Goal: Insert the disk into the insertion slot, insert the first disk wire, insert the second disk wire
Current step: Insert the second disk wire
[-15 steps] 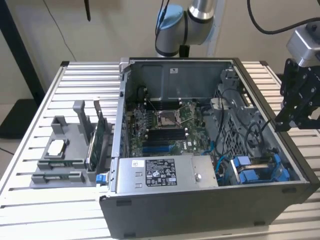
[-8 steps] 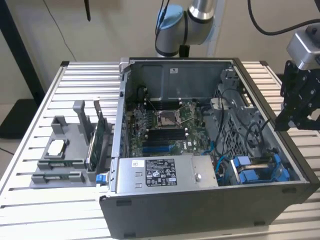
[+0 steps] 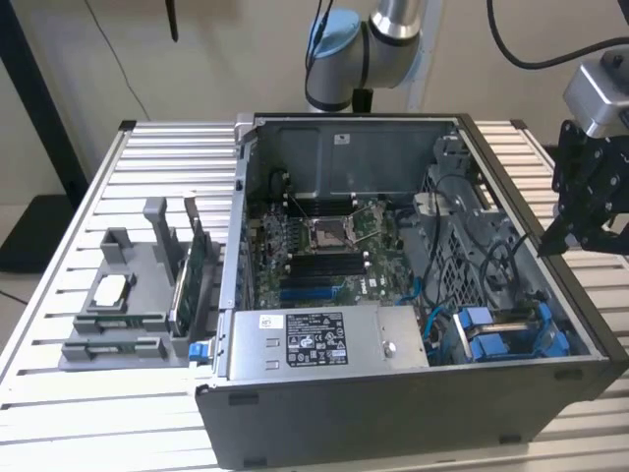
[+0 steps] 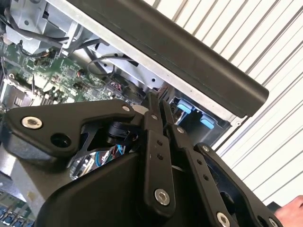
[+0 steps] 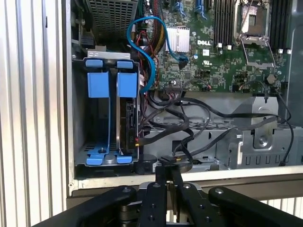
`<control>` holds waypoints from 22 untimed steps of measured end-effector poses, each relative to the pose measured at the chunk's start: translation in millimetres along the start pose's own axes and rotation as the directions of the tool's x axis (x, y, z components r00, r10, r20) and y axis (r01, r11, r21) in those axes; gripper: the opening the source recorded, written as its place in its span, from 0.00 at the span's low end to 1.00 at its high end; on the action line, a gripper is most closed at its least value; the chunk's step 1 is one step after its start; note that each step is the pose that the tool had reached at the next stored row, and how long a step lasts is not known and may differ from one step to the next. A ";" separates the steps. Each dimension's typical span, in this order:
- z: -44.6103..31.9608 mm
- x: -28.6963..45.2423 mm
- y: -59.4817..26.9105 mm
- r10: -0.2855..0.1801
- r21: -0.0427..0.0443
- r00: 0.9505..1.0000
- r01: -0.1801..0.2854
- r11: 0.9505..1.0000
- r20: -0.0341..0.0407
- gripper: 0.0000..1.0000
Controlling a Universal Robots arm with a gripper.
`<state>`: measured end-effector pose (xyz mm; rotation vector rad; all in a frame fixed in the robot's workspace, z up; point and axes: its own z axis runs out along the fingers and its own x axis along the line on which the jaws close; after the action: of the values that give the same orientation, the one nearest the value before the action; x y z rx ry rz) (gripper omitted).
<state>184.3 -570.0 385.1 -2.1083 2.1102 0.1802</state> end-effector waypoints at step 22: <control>1.3 4.9 0.6 0.002 0.000 1.000 -0.002 1.000 0.010 0.30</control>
<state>183.8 -574.6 382.9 -2.1006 2.1067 0.1903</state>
